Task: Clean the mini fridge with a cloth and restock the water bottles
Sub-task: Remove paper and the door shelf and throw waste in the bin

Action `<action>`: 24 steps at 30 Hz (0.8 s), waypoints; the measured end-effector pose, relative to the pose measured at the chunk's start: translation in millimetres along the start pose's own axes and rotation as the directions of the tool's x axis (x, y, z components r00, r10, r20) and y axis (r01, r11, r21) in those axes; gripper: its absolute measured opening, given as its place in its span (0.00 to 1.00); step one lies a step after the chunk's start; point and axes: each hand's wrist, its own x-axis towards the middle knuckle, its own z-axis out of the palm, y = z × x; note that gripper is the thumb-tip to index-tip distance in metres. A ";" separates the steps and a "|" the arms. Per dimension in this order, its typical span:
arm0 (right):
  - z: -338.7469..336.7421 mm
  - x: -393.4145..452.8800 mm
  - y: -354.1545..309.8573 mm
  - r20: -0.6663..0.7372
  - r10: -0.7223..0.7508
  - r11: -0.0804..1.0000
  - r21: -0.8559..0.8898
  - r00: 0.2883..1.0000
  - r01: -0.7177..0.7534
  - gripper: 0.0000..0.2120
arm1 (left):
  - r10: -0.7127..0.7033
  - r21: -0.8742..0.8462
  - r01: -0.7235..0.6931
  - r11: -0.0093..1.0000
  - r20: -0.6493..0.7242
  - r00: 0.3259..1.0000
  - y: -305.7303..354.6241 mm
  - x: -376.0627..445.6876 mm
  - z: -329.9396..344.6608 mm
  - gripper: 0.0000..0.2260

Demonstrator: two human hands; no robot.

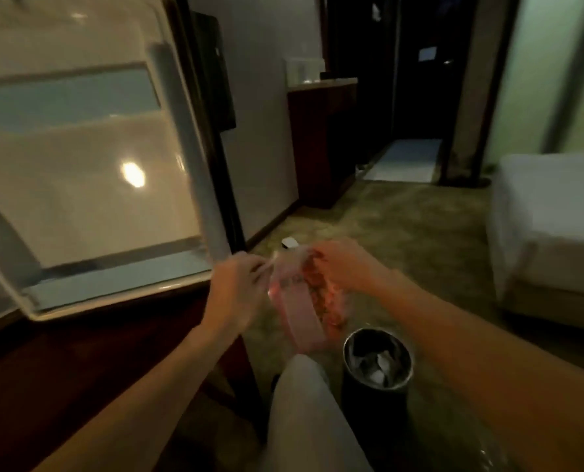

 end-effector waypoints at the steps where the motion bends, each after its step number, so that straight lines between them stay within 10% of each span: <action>1: 4.9 -6.2 13.8 0.036 0.051 0.999 -0.019 0.998 -0.050 0.13 | 0.026 -0.001 -0.026 1.000 0.054 0.998 6.3 -1.9 16.8 0.05; 11: 74.8 -79.9 140.7 0.168 0.355 0.930 0.043 0.920 -0.366 0.02 | -0.036 -0.077 0.078 0.994 0.442 0.896 24.1 5.6 183.1 0.09; 24: 211.1 -99.4 256.3 0.355 0.655 0.676 0.118 0.667 -0.727 0.26 | -0.318 0.088 0.349 0.933 0.654 0.687 -24.8 -13.2 392.5 0.09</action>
